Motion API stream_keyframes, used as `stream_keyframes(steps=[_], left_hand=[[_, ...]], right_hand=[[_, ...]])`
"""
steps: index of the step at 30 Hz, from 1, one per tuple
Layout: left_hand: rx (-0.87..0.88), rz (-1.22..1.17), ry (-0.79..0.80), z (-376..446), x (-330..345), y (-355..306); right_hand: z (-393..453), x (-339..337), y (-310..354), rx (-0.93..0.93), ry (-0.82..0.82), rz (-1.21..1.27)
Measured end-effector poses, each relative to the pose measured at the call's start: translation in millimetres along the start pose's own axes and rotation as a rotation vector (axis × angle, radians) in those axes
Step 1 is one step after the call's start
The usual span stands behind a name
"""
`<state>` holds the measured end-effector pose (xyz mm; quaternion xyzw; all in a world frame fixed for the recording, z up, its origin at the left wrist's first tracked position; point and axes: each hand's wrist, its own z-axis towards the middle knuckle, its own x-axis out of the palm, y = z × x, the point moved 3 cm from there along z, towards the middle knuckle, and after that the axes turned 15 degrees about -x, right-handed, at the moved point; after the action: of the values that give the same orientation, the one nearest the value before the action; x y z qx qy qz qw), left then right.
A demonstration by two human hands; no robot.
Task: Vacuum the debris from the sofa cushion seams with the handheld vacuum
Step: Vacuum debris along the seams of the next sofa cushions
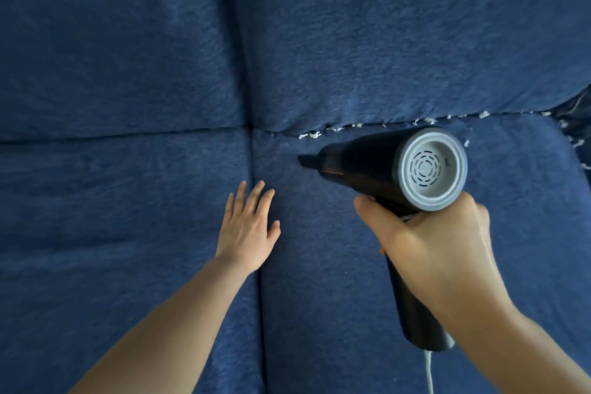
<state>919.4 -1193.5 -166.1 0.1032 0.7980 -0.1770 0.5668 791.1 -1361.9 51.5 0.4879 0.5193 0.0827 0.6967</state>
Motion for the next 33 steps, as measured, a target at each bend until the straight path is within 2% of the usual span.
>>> stream_keyframes(steps=[3, 6, 10, 13, 19, 23, 27, 33], left_hand=[[0.011, -0.078, 0.023, 20.2, -5.5, -25.9], [0.013, -0.098, 0.064, 37.2, -5.0, -50.6], [0.004, 0.029, 0.161, 46.0, 7.8, -72.8], [-0.01, 0.117, 0.149, 39.6, 12.2, -75.7], [-0.013, 0.093, 0.126, 41.9, 22.3, -71.4], [-0.005, 0.076, 0.104, 39.9, 20.5, -72.9], [-0.027, 0.162, 0.101, 38.5, 20.5, -74.8], [-0.031, 0.144, 0.102, 36.8, 18.5, -76.2]], right_hand=[[16.3, -4.8, -6.4, -0.03, -0.03, -0.047], [25.9, -6.4, -15.4, -0.073, 0.041, -0.133], [28.3, -9.5, -21.7, -0.118, 0.106, -0.209], [26.5, -8.9, -27.7, -0.148, 0.155, -0.246], [26.0, -6.8, -41.1, -0.304, 0.306, -0.328], [24.3, -17.8, -45.1, -0.473, 0.296, -0.425], [24.5, -27.2, -52.9, -0.576, 0.345, -0.538], [37.9, -16.6, -70.4, -0.683, 0.394, -0.688]])
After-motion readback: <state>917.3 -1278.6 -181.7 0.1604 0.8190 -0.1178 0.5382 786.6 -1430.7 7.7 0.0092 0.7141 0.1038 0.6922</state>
